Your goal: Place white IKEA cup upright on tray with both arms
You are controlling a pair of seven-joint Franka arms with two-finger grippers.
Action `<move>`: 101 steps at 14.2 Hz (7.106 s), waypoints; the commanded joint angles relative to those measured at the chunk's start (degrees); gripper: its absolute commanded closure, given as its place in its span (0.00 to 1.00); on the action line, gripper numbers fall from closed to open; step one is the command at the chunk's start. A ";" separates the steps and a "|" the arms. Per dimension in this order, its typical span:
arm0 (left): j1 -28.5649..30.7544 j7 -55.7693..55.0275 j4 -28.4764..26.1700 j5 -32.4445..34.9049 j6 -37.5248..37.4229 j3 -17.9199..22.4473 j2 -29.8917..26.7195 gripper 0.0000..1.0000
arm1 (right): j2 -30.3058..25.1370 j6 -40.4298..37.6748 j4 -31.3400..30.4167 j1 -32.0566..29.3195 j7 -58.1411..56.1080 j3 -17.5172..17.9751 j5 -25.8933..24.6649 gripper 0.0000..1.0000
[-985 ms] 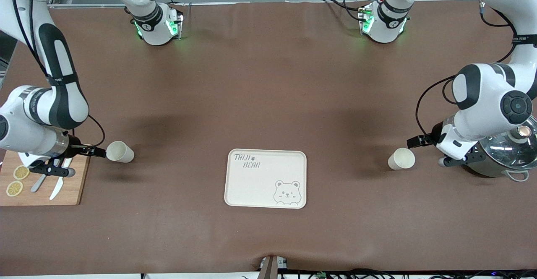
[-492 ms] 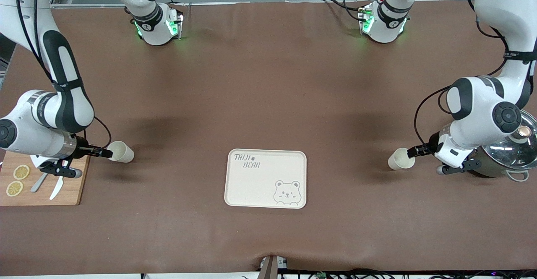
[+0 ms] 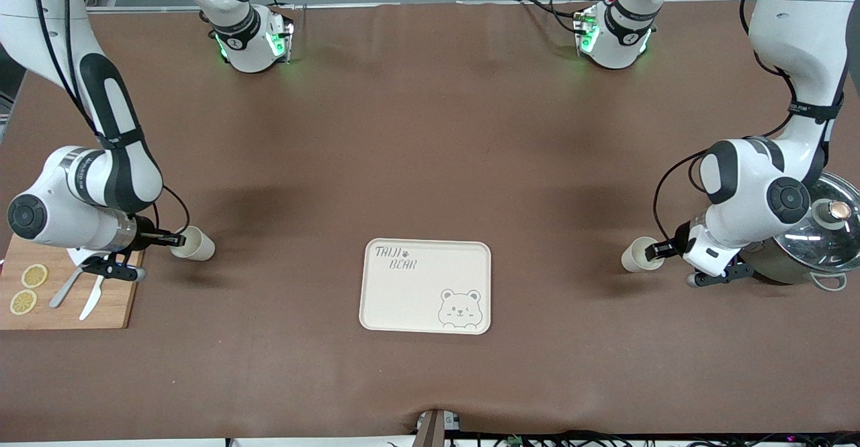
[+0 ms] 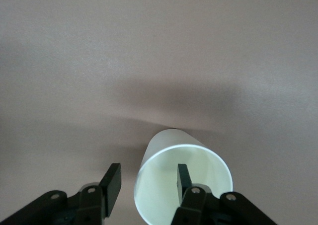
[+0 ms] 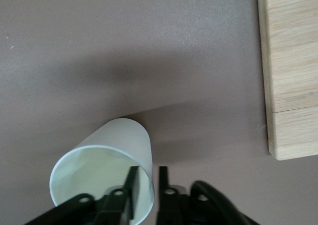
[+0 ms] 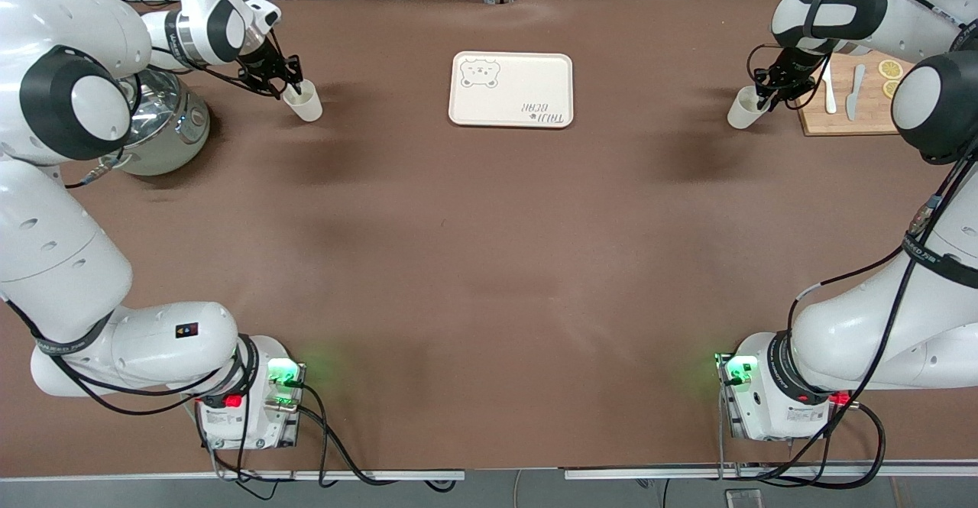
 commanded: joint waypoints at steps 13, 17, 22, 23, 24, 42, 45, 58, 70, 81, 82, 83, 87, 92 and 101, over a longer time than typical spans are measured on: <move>-0.78 -0.91 2.97 1.55 0.44 -3.19 -1.95 1.00 | -3.41 -10.28 11.44 5.75 16.01 2.17 1.73 1.00; -4.47 -2.48 7.18 1.55 -3.77 -3.63 -2.03 1.00 | -2.71 -8.88 11.98 13.83 32.87 1.99 8.16 1.00; -10.97 -12.40 10.27 1.46 -5.01 -3.63 -1.68 1.00 | 0.89 1.38 11.98 23.23 54.75 1.99 8.16 1.00; -12.46 -14.42 10.71 1.46 -5.01 -3.63 -1.42 1.00 | 1.68 3.50 12.06 25.09 60.02 1.99 8.24 1.00; -14.04 -16.27 11.41 1.46 -4.93 -3.54 -1.07 1.00 | 2.91 5.35 12.15 26.32 64.69 1.99 8.16 1.00; -31.99 -43.80 25.39 11.21 -4.31 -2.57 15.89 1.00 | 11.01 12.40 16.28 36.88 81.52 2.08 8.16 0.01; -32.16 -43.71 25.65 11.21 -3.61 -2.57 16.51 1.00 | 10.75 12.14 18.47 38.46 80.82 1.82 6.23 0.00; -25.32 -39.34 25.74 11.92 -10.27 -2.48 6.86 0.00 | -6.11 -11.73 20.85 28.81 66.53 1.64 -3.36 0.00; -13.27 -11.64 25.21 10.95 -37.95 -3.27 -10.89 0.00 | -26.24 -33.56 17.79 7.63 6.85 1.55 -3.27 0.00; -2.89 1.73 24.95 -1.18 -50.18 -3.19 -24.79 0.00 | -33.12 -39.89 16.72 2.87 -7.78 1.73 -6.79 0.00; -2.90 1.64 24.25 -1.18 -50.28 -3.27 -26.02 0.00 | -33.11 -39.64 16.72 3.04 -7.60 1.90 -6.00 0.00; -2.81 1.64 23.46 -1.18 -50.28 -3.19 -26.81 0.00 | -33.11 -39.20 16.81 3.04 -7.69 1.91 -4.25 0.00; -2.10 1.73 23.37 -1.18 -50.54 -3.10 -27.26 0.00 | -33.29 -39.90 16.46 3.13 -4.54 1.90 -3.18 0.00; -2.10 2.08 25.47 -0.12 -50.98 -2.57 -24.89 0.00 | -33.38 -39.90 16.37 4.27 -4.17 1.99 -5.37 0.00; -2.45 1.64 28.29 4.27 -51.07 -2.57 -21.37 0.00 | -33.20 -39.28 16.37 3.92 -3.91 1.73 -5.90 0.00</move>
